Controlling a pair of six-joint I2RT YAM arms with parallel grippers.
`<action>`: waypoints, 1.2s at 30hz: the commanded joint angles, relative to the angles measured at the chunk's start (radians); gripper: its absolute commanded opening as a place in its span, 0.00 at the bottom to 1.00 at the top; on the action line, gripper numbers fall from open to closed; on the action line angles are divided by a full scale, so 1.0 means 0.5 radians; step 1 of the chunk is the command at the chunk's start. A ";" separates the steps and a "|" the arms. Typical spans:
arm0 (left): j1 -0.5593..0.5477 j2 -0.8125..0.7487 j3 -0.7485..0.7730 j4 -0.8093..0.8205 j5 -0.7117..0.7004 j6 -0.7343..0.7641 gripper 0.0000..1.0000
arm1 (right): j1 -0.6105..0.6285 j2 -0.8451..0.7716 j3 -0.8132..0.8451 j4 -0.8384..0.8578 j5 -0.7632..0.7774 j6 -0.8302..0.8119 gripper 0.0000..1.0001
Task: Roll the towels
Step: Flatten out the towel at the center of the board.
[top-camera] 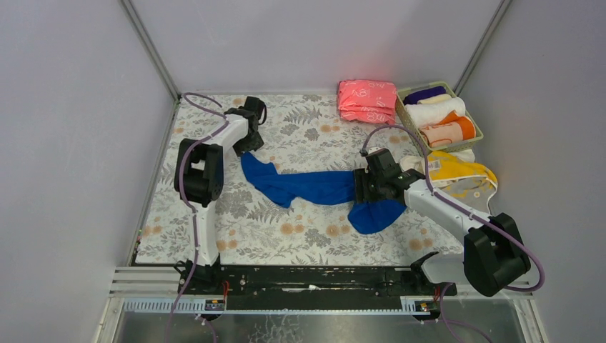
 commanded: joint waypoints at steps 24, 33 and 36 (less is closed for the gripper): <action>0.083 0.203 -0.048 -0.013 0.036 -0.071 0.36 | 0.009 -0.056 -0.042 0.054 -0.125 0.017 0.62; 0.109 0.124 -0.148 -0.026 0.004 0.000 0.00 | 0.009 -0.061 -0.045 0.029 -0.134 0.038 0.61; 0.139 0.000 -0.118 -0.051 -0.077 0.053 0.00 | 0.007 -0.081 -0.045 -0.001 -0.141 0.050 0.61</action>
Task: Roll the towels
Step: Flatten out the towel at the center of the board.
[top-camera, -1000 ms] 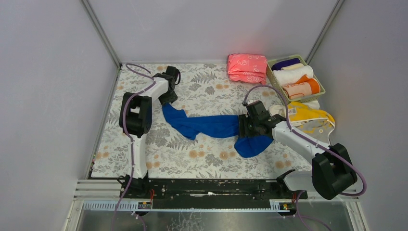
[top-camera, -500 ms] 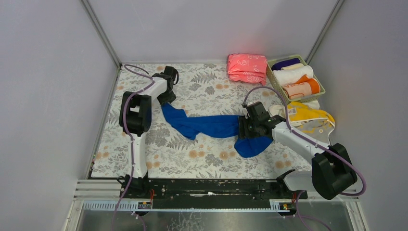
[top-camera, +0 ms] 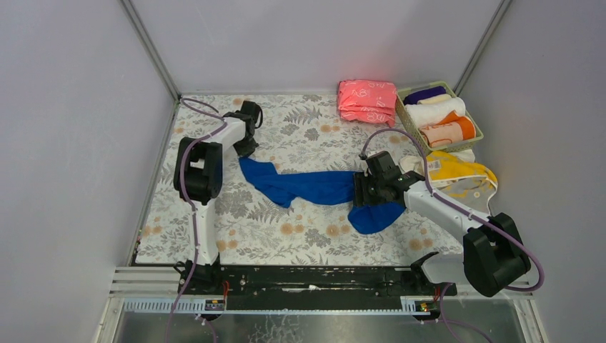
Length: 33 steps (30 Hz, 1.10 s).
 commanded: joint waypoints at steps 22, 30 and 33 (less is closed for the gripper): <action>0.379 -0.681 0.046 -0.259 -0.179 0.385 0.00 | 0.288 0.135 0.266 -0.345 0.411 0.123 0.53; 0.505 -0.834 -0.063 -0.172 -0.167 0.404 0.00 | -0.204 0.272 0.495 -0.244 0.202 -0.086 0.52; 0.513 -0.802 -0.067 -0.166 -0.132 0.420 0.00 | -0.333 0.449 0.625 -0.237 0.165 -0.112 0.53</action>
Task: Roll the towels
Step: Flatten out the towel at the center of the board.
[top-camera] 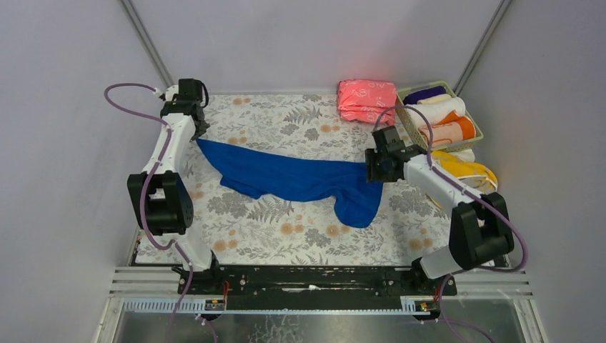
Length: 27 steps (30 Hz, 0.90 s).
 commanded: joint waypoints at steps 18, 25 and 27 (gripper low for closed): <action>0.135 0.026 -0.035 0.072 0.112 0.069 0.00 | -0.421 0.956 0.621 0.141 -0.364 -0.391 0.26; 0.195 -0.011 -0.042 0.069 0.056 0.073 0.00 | -0.421 0.637 0.772 -0.018 0.074 -0.425 0.01; 0.204 -0.020 -0.041 0.070 0.049 0.073 0.00 | -0.421 0.503 0.718 0.002 0.071 -0.429 0.06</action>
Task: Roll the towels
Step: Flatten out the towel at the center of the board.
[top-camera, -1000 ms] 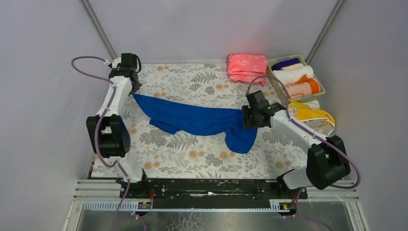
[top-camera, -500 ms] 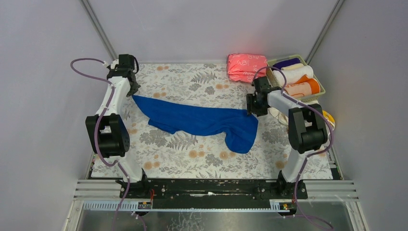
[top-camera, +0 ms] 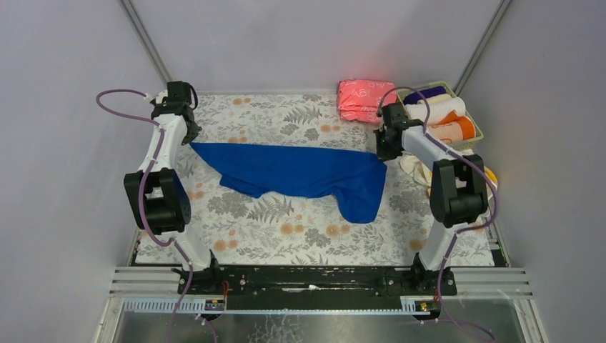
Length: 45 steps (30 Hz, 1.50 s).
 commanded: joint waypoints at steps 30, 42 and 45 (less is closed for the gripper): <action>0.051 0.040 0.014 0.038 -0.049 0.063 0.00 | -0.083 0.366 0.630 -0.178 -0.188 -0.538 0.51; 0.053 0.058 0.011 0.032 -0.029 0.059 0.00 | -0.213 0.680 0.874 -0.304 -0.724 -0.648 0.47; 0.054 0.061 0.011 0.033 -0.022 0.059 0.00 | -0.213 0.740 0.902 -0.329 -0.795 -0.662 0.46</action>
